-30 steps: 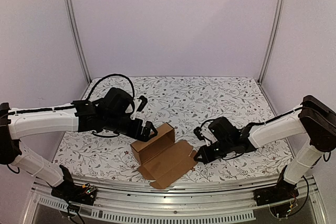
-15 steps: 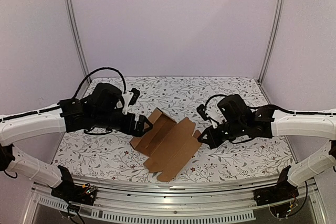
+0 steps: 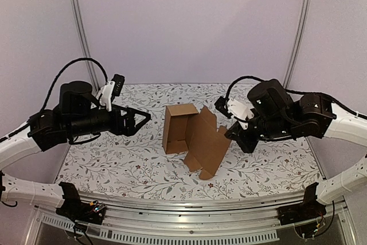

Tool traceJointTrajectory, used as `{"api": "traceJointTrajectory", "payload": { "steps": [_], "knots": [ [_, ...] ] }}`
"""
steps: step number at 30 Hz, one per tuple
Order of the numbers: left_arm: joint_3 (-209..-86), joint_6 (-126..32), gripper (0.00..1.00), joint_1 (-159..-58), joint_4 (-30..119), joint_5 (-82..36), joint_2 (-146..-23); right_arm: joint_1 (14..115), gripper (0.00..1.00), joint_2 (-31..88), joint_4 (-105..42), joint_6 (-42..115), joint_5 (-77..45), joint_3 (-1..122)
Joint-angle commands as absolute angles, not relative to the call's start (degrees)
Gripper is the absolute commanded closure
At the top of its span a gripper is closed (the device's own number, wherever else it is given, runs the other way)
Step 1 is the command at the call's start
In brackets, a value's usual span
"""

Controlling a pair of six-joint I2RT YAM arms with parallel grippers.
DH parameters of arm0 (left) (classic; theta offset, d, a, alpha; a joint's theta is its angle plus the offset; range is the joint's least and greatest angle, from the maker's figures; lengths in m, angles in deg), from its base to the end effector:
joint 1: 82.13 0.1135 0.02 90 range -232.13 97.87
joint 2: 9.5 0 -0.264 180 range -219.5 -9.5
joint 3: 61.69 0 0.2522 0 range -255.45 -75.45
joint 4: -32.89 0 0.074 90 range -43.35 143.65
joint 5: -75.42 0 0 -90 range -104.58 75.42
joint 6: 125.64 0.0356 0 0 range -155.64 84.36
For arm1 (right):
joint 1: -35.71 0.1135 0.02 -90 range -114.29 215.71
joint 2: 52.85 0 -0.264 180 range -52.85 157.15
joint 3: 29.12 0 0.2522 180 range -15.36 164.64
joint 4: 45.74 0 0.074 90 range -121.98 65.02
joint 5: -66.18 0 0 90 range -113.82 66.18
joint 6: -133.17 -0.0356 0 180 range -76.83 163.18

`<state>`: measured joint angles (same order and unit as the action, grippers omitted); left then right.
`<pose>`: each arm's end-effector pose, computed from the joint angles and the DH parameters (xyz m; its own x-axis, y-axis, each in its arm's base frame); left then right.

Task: Fold the paper box

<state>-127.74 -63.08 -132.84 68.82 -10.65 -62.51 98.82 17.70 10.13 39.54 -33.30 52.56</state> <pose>0.1334 -0.1592 0.3387 -0.5560 -0.0465 -0.8299 0.5363 0.7428 -0.4009 0.1215 0.2266 0.3343 -0.3701 -0.5917 -0.7162 -0.8050 0.5891 -0.0707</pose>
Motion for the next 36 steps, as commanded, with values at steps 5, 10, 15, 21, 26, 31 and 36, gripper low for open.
{"api": "traceJointTrajectory", "payload": {
  "steps": [5,10,15,21,26,31,36],
  "knots": [
    [-128.7,-61.7,0.0,-132.1,67.6,-11.5,-63.3,103.3,1.0,18.9,30.1,50.9,-47.7,68.2],
    [-131.9,-61.1,0.0,-132.1,66.5,-14.0,-65.1,103.4,1.0,21.5,39.3,55.9,-48.4,74.0],
    [-135.7,-61.8,0.01,-132.1,67.1,-19.9,-68.6,103.6,1.0,23.7,44.7,59.7,-51.2,77.5],
    [-135.1,-64.8,0.0,-132.2,64.8,-24.8,-72.3,103.5,1.0,28.4,52.4,62.7,-56.6,82.5],
    [-133.7,-65.4,0.0,-132.2,64.0,-25.7,-74.2,103.5,1.0,35.5,59.2,63.4,-59.1,87.6],
    [-132.3,-65.3,0.01,-132.2,64.1,-25.4,-74.2,103.5,1.0,43.4,64.4,64.6,-58.7,93.5],
    [-130.6,-65.3,0.01,-132.2,64.7,-24.5,-72.6,103.5,1.0,47.4,64.9,66.0,-57.1,94.7]
  ]
}}
